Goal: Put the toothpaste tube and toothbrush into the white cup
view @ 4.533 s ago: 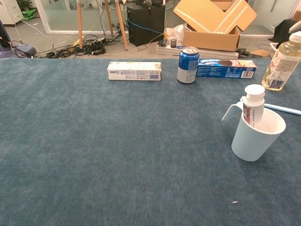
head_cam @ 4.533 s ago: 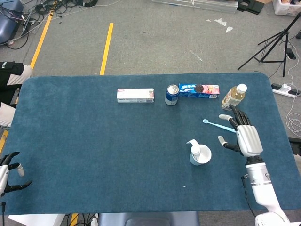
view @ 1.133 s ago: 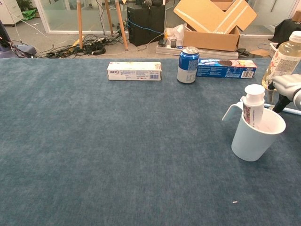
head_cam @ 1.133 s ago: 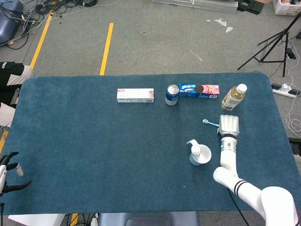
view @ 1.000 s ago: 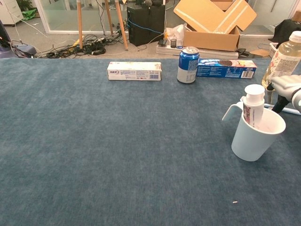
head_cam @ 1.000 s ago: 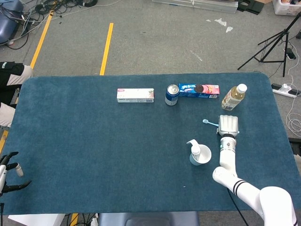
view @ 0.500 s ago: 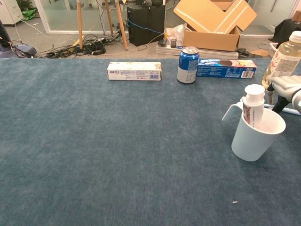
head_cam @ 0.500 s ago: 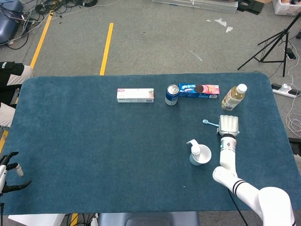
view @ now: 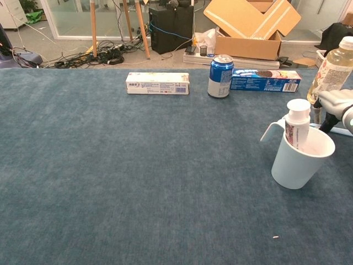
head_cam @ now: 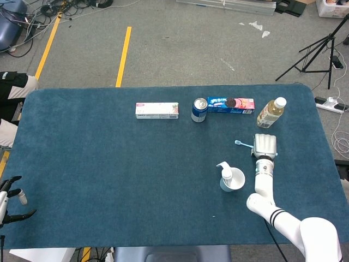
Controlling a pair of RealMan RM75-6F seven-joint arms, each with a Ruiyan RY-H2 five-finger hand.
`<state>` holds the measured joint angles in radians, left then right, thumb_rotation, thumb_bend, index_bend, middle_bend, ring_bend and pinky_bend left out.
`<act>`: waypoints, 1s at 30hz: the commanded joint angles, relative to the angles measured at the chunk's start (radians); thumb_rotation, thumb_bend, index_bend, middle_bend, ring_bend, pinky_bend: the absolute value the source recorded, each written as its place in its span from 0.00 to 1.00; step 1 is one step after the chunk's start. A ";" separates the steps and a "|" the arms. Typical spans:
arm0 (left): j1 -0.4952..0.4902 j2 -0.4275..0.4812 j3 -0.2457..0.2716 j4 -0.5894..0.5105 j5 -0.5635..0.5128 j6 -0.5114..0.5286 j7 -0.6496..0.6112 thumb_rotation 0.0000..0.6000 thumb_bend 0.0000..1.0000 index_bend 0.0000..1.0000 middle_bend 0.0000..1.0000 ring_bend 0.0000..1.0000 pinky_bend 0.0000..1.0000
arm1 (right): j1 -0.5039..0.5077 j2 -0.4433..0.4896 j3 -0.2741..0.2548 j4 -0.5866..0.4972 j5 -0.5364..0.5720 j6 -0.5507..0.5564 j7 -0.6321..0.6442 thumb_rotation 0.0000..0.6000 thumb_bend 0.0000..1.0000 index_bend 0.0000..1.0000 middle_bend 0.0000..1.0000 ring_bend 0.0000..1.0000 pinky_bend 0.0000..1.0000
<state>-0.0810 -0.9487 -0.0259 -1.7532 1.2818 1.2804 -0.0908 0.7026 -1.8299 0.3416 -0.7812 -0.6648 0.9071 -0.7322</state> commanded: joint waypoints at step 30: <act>-0.003 -0.009 0.002 0.000 -0.005 -0.003 0.025 1.00 0.00 0.62 0.15 0.12 0.19 | -0.237 0.582 0.038 -0.939 -0.196 0.121 0.447 1.00 0.27 0.65 1.00 1.00 1.00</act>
<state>-0.0839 -0.9576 -0.0234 -1.7533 1.2767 1.2773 -0.0656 0.4918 -1.2934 0.3808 -1.6694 -0.8290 1.0340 -0.3356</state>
